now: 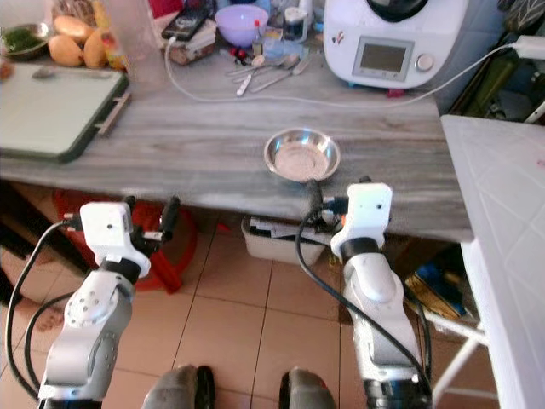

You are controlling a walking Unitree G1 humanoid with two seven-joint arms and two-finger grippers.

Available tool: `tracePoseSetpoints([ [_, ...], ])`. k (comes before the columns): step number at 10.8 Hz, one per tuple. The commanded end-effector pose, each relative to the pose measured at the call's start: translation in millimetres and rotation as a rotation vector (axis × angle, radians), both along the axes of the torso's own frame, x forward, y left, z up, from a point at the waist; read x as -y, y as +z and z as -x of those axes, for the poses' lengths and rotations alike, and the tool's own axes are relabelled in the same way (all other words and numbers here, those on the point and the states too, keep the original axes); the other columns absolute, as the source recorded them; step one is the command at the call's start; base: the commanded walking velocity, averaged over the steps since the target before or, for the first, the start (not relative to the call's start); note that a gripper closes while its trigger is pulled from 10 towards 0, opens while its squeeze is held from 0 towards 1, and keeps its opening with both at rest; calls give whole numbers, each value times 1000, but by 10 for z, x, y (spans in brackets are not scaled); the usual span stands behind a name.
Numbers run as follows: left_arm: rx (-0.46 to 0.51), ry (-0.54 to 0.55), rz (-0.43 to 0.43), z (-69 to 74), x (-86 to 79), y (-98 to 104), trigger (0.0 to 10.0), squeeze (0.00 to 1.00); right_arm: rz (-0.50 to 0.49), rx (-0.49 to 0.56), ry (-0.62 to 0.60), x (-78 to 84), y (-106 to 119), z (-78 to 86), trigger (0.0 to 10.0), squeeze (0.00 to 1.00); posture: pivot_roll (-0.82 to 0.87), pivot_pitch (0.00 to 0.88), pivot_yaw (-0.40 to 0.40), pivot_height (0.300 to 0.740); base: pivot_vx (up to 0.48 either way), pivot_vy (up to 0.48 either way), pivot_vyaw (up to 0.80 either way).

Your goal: Setting the table

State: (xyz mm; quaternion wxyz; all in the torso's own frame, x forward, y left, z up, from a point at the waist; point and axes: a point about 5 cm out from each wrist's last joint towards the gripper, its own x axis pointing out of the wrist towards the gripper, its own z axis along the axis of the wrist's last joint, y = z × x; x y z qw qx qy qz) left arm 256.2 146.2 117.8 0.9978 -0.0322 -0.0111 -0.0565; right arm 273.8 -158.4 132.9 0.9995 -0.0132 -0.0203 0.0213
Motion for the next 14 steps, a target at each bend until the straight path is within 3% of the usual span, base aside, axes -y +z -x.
tracePoseSetpoints([
  [1, -8, 3, -4, 8, -11, -23, 10000, 0, -57, -34, -12, -4, -35, -3, 10000, 0, -63, 62, 16, 740, -281, 0, 0],
  [8, -6, -12, -9, -1, 6, -18, 10000, 0, -83, 5, -4, -4, 43, -54, 10000, 0, -59, 68, 25, 740, -362, 0, 0],
  [12, -8, -14, -9, -1, 12, -16, 10000, 0, -74, 18, 10, -13, 80, -111, 10000, 0, -52, 75, 21, 740, -353, 0, -400],
  [14, -2, -30, 0, 21, 35, -14, 10000, 0, -66, 26, 18, -25, 87, -114, 10000, 0, -54, 77, 23, 740, 0, 0, 0],
])
